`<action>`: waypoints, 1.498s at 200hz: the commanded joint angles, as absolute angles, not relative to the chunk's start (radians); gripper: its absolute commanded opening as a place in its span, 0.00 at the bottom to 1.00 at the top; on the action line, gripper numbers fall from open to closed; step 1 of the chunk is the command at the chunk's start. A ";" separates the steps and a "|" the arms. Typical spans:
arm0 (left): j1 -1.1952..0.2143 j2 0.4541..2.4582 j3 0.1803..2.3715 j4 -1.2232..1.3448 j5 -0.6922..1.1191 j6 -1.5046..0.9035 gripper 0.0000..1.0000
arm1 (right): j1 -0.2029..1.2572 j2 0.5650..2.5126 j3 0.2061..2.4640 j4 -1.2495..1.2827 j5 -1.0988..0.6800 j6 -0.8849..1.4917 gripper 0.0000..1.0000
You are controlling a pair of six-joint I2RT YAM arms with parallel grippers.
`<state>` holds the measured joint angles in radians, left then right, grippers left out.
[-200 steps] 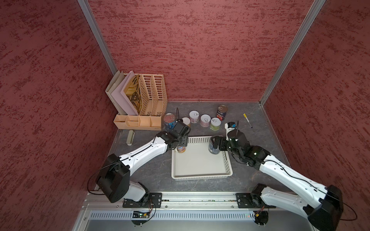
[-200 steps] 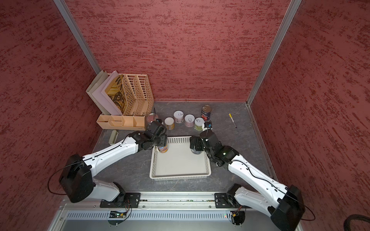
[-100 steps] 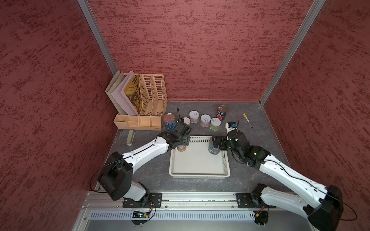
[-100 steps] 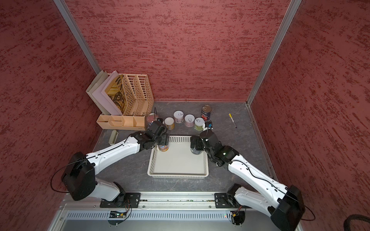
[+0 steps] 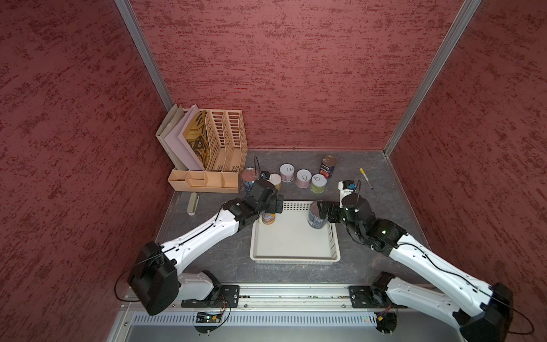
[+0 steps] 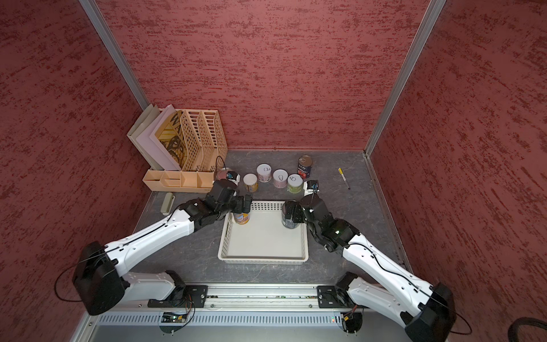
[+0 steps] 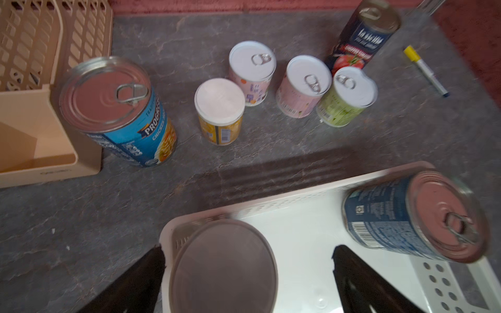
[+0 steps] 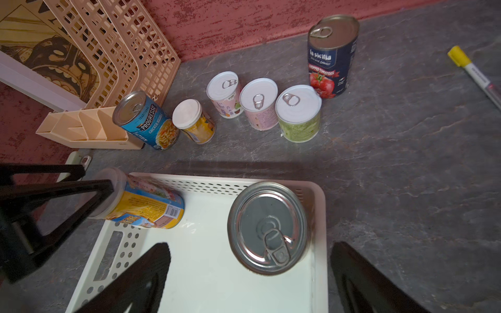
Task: Put the canned food in the basket
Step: Place the canned food in the basket, then pick up the canned food from the center of the board.
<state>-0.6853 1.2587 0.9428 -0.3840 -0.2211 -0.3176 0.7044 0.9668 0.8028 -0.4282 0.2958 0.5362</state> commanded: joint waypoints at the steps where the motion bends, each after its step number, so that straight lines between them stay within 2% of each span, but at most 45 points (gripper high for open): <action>1: -0.689 1.169 0.877 -0.257 -0.152 -0.286 1.00 | 0.699 0.941 0.797 -0.385 0.388 0.505 0.98; 34: -0.686 1.060 0.782 -0.109 -0.162 -0.417 1.00 | 0.698 0.928 0.775 -0.308 0.416 0.495 0.98; 61: -0.688 1.034 0.844 -0.235 -0.218 -0.519 1.00 | 0.688 0.958 0.811 -0.286 0.474 0.492 0.98; 104: -0.710 1.005 0.811 -0.219 -0.335 -0.436 1.00 | 0.623 1.047 0.886 -0.222 0.529 0.458 0.98; 122: -0.698 1.010 0.783 -0.212 -0.372 -0.349 1.00 | 0.561 1.111 0.886 -0.170 0.510 0.450 0.98; 149: -0.691 1.013 0.803 -0.229 -0.304 -0.313 1.00 | 0.459 1.255 0.926 -0.147 0.453 0.455 0.98; 204: -0.690 0.979 0.767 -0.207 -0.314 -0.340 1.00 | 0.364 1.569 1.152 -0.188 0.400 0.448 0.98; 242: -0.689 0.988 0.787 -0.257 -0.367 -0.365 1.00 | 0.354 1.716 1.261 -0.203 0.369 0.488 0.98; 299: -0.680 0.985 0.768 -0.235 -0.382 -0.358 1.00 | 0.354 1.809 1.313 -0.231 0.341 0.442 0.98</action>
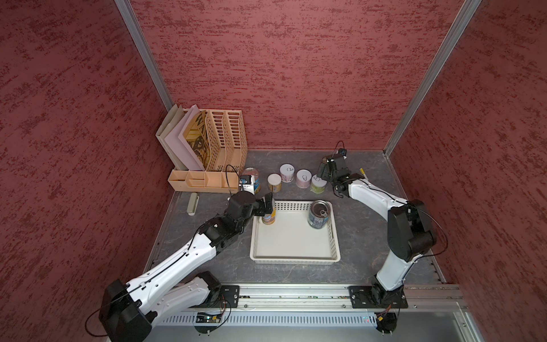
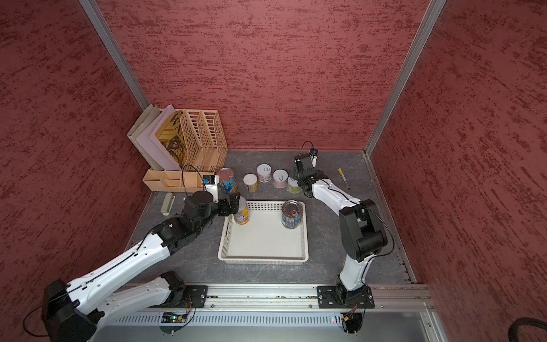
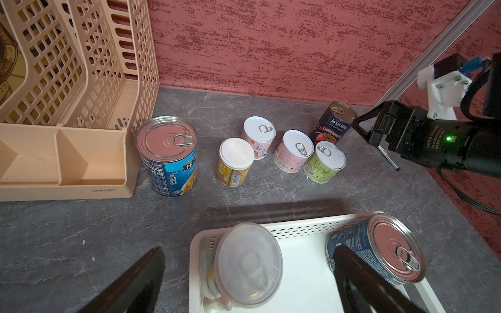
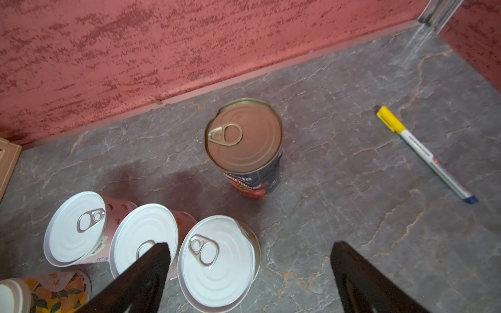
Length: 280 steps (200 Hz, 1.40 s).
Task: Put the canned food in the basket
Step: Pick up the canned food from the center of the board.
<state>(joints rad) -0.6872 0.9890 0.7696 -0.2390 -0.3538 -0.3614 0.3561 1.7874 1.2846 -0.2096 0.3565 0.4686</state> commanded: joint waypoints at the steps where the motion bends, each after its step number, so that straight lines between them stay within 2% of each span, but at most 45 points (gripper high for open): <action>1: -0.680 0.986 0.769 -0.236 -0.383 -0.358 1.00 | 0.355 1.809 1.312 -0.230 0.342 0.439 0.98; 50: -0.678 1.023 0.772 -0.223 -0.389 -0.354 1.00 | 0.354 1.899 1.346 -0.182 0.330 0.344 0.98; 152: -0.678 1.033 0.789 -0.250 -0.399 -0.373 1.00 | 0.354 2.131 1.639 -0.366 0.383 0.333 0.99; 280: -0.673 1.023 0.767 -0.231 -0.412 -0.385 1.00 | 0.336 2.268 1.831 -0.485 0.365 0.345 0.99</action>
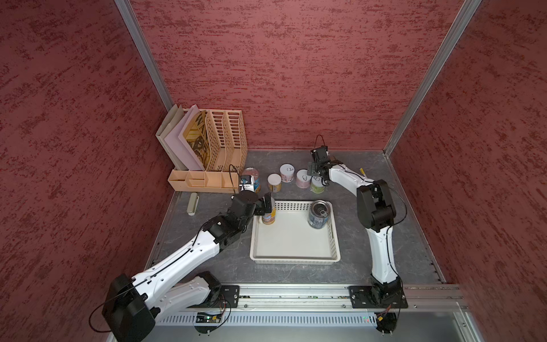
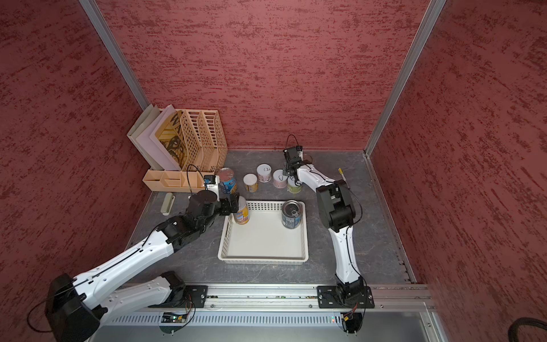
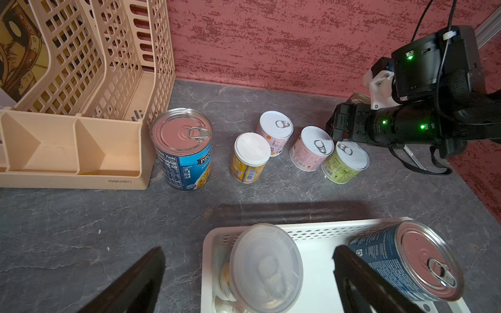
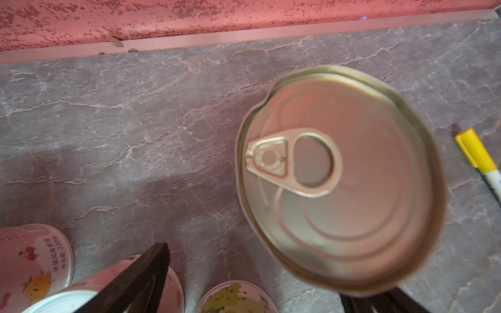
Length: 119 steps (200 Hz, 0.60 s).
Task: Put the canned food in the basket
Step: Pick up the canned food from the center of the board.
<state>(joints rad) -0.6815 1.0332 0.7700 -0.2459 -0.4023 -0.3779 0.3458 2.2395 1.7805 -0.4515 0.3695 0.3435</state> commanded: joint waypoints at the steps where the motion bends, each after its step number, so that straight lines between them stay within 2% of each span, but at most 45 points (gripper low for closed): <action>1: -0.673 1.024 0.768 -0.232 -0.412 -0.385 1.00 | 0.336 2.269 1.832 -0.486 0.365 0.345 0.98; 65: -0.672 1.034 0.774 -0.239 -0.416 -0.387 1.00 | 0.306 2.243 1.842 -0.519 0.416 0.368 0.98; 119: -0.670 1.024 0.772 -0.241 -0.418 -0.388 1.00 | 0.271 2.207 1.800 -0.458 0.352 0.359 0.99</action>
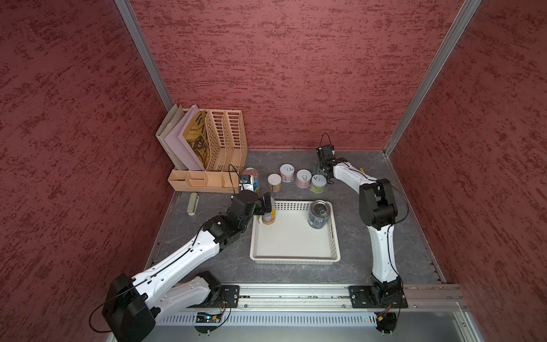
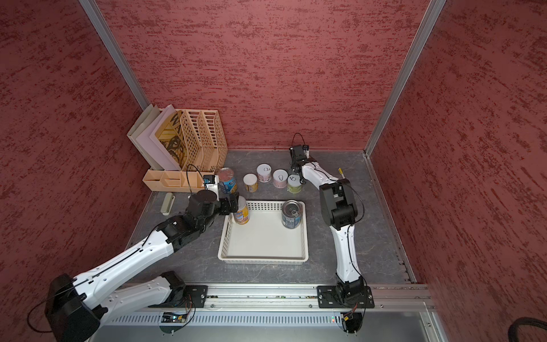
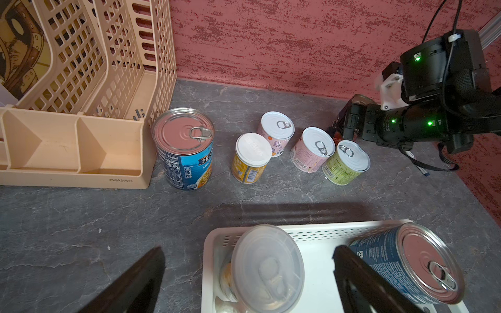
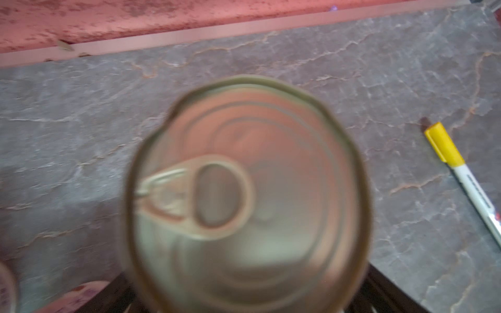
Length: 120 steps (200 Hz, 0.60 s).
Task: Put the canned food in the basket
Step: Pick up the canned food from the center of the board.
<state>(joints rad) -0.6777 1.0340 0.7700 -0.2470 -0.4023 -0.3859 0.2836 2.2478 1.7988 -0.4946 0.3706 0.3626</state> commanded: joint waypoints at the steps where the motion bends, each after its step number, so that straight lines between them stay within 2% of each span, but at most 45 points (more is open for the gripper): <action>1: -0.670 1.023 0.771 -0.241 -0.418 -0.387 1.00 | 0.271 2.208 1.802 -0.458 0.351 0.358 0.98; 120: -0.661 1.043 0.775 -0.241 -0.419 -0.387 1.00 | 0.257 2.367 2.030 -0.472 0.282 0.291 0.97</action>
